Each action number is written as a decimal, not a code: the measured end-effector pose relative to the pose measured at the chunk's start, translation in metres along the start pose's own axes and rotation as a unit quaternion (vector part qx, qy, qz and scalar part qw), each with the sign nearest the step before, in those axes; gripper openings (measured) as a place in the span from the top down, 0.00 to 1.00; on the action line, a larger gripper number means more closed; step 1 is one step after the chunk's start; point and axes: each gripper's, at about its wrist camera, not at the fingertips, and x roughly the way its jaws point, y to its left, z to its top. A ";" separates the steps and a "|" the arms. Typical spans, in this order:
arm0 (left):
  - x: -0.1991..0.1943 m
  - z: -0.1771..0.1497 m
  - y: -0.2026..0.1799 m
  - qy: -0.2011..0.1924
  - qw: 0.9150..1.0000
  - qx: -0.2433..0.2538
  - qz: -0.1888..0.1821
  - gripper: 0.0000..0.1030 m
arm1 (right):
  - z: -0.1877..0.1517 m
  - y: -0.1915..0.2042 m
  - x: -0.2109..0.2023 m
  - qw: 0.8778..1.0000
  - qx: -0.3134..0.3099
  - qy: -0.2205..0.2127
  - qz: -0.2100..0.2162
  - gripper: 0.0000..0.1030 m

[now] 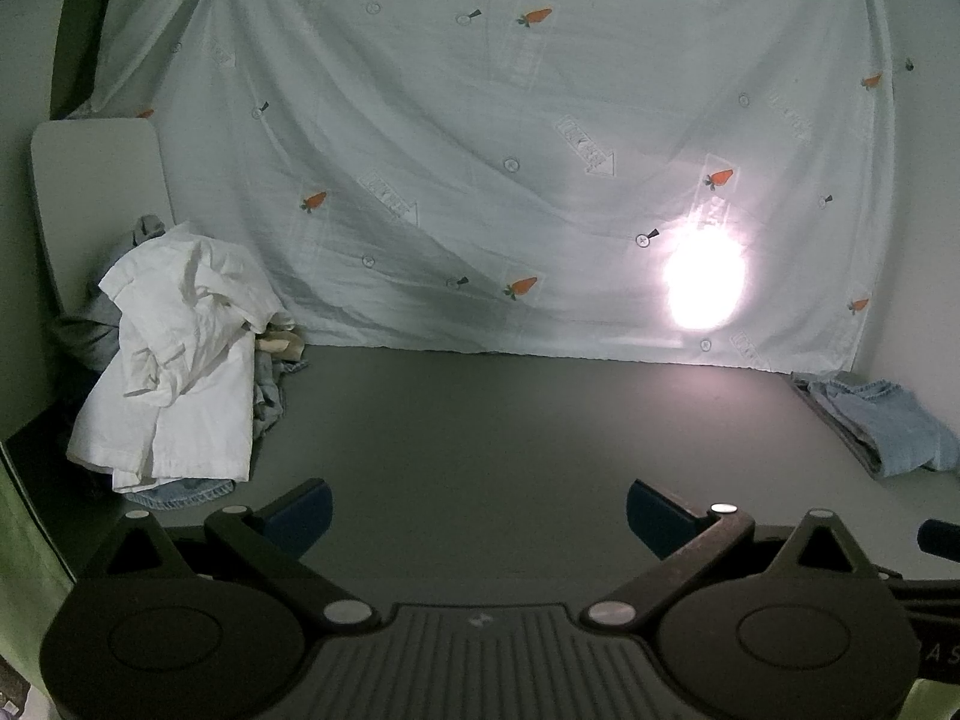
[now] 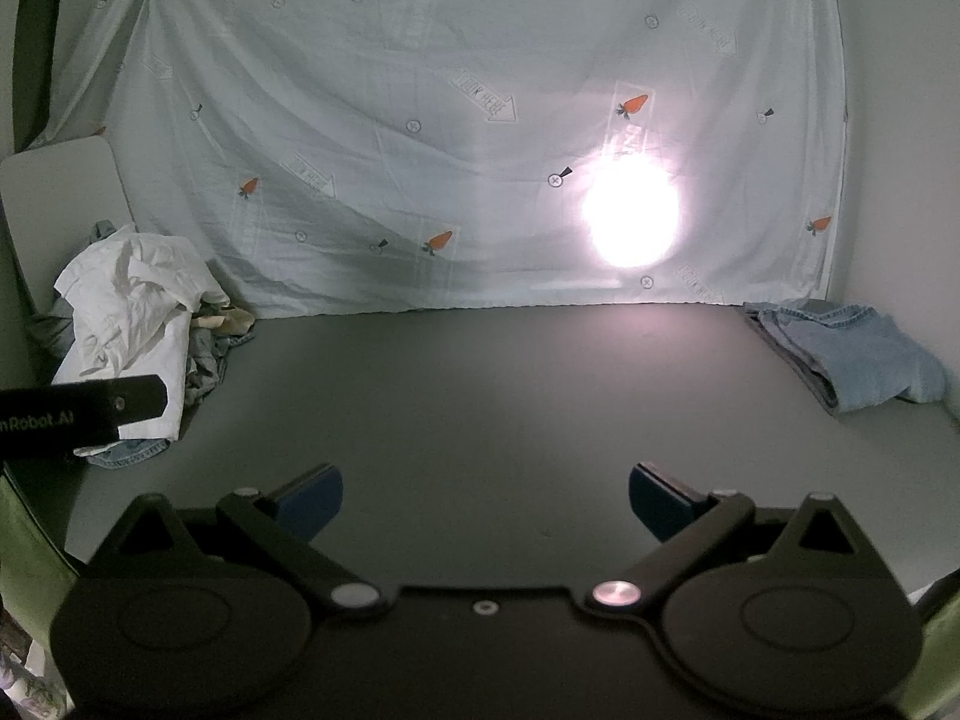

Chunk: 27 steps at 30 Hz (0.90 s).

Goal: Fold clothes

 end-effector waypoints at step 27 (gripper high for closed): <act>0.118 0.030 -0.004 0.073 0.988 -0.138 0.012 0.00 | 0.045 -0.093 0.094 0.989 0.142 -0.036 0.001 0.00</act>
